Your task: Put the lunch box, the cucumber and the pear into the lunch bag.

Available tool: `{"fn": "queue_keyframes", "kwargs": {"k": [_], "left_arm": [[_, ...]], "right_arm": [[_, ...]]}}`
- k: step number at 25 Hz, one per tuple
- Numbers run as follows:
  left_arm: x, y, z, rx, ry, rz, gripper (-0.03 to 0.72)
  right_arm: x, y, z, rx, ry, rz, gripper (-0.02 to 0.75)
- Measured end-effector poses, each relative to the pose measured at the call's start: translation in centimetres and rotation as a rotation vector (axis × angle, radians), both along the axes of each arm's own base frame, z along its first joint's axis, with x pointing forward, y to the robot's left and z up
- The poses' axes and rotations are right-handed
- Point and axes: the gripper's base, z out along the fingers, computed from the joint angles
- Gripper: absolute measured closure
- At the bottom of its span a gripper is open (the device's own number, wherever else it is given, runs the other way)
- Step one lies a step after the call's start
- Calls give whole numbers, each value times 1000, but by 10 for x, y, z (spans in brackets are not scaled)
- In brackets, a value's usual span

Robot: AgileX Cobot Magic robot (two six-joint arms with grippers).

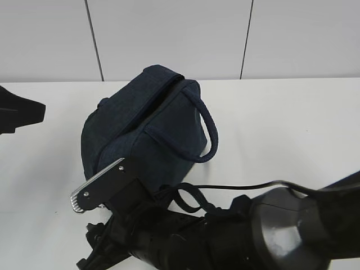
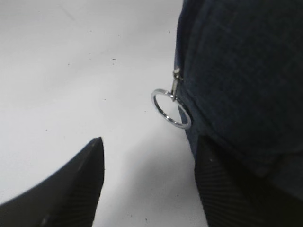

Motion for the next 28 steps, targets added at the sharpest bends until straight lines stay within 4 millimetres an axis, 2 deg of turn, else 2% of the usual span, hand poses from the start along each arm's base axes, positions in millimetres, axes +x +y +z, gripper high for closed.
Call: {"fn": "queue_keyframes", "kwargs": {"k": [4,14,17,21,28], "left_arm": [[0,0,0,0,-1,0,450],[0,0,0,-1,-2,1,450],[0,0,0,-1,-2,1,450],[0,0,0,-1,-2,1,450],[0,0,0,-1,-2,1,450]], "right_arm": [[5,9,-8,2,-2,-4,256],[8,15,-5,24,-5,-9,256],[11,16,-5,46,-26,-36,256],[19,29,-4,75,-40,-44,256],[22,31,-6,90,-51,-69,256]]}}
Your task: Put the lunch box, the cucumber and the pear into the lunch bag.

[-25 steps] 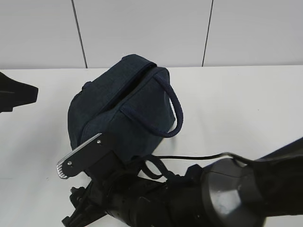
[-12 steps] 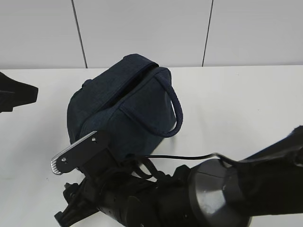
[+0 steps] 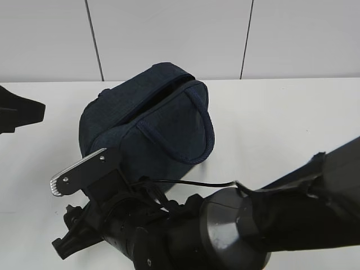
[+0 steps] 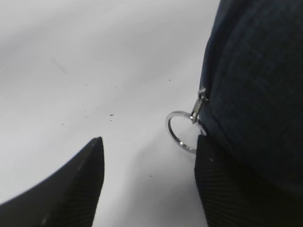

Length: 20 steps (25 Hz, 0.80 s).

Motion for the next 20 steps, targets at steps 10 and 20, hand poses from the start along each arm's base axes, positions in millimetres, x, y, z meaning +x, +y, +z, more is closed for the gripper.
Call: {"fn": "queue_keyframes", "kwargs": {"k": [10,20], "left_arm": [[0,0,0,0,-4,2,450],[1,0,1,-1,-9,5,450]], "right_arm": [[-5,-32,0,-71,38,-171,258],[-15,-29,9,-69,124,-80,258]]}}
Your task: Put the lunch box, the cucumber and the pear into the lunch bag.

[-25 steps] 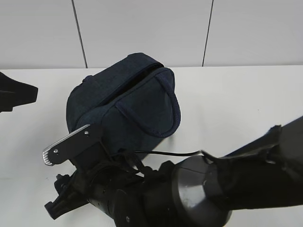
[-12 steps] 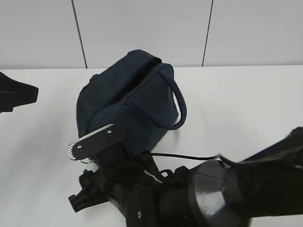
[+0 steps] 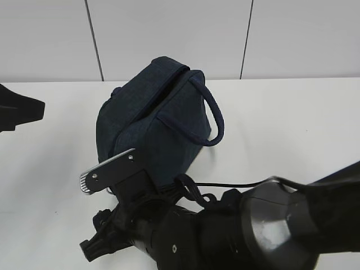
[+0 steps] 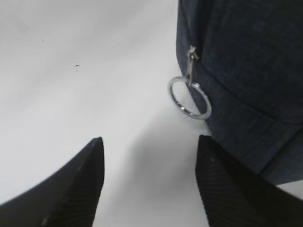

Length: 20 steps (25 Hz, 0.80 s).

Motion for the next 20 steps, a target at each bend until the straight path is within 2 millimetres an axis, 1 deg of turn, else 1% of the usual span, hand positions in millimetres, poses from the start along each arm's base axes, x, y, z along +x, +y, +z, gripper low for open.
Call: {"fn": "queue_keyframes", "kwargs": {"k": [3,7,13,16,20], "left_arm": [[0,0,0,0,0,0,450],[0,0,0,0,0,0,450],[0,0,0,-1,1,-1,450],[0,0,0,0,3,-3,450],[0,-1,0,-2,3,-3,450]], "right_arm": [[-4,1,7,13,18,23,258],[-10,6,11,22,-16,39,258],[-5,5,14,48,-66,-27,258],[-3,4,9,40,-90,-50,258],[-2,4,-6,4,-75,-50,258]]}}
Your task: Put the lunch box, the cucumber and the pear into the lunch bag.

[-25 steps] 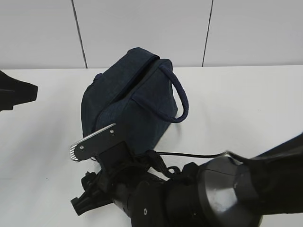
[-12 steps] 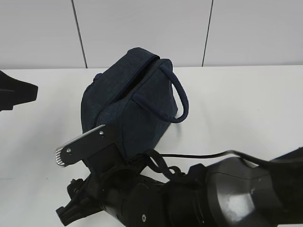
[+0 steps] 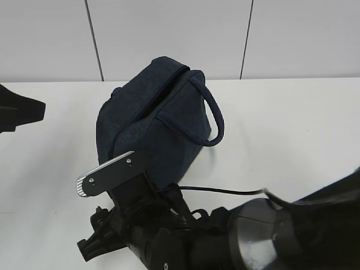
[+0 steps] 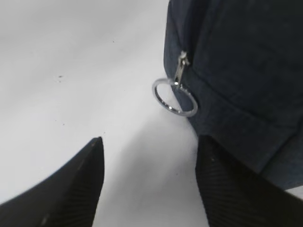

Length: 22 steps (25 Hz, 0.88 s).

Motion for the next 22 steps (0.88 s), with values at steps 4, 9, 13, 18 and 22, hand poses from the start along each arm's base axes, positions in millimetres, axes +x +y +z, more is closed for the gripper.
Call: {"fn": "queue_keyframes", "kwargs": {"k": [4,9,13,18,22], "left_arm": [[0,0,0,-1,1,0,450],[0,0,0,-4,1,1,450],[0,0,0,-4,1,1,450],[0,0,0,-5,2,1,450],[0,0,0,-5,2,1,450]], "right_arm": [[0,1,-11,-26,-6,14,258],[3,1,-16,-28,-36,-1,258],[7,8,-17,-21,-46,6,258],[11,15,-13,-2,-80,10,259],[12,14,-13,14,-70,-30,259]]}}
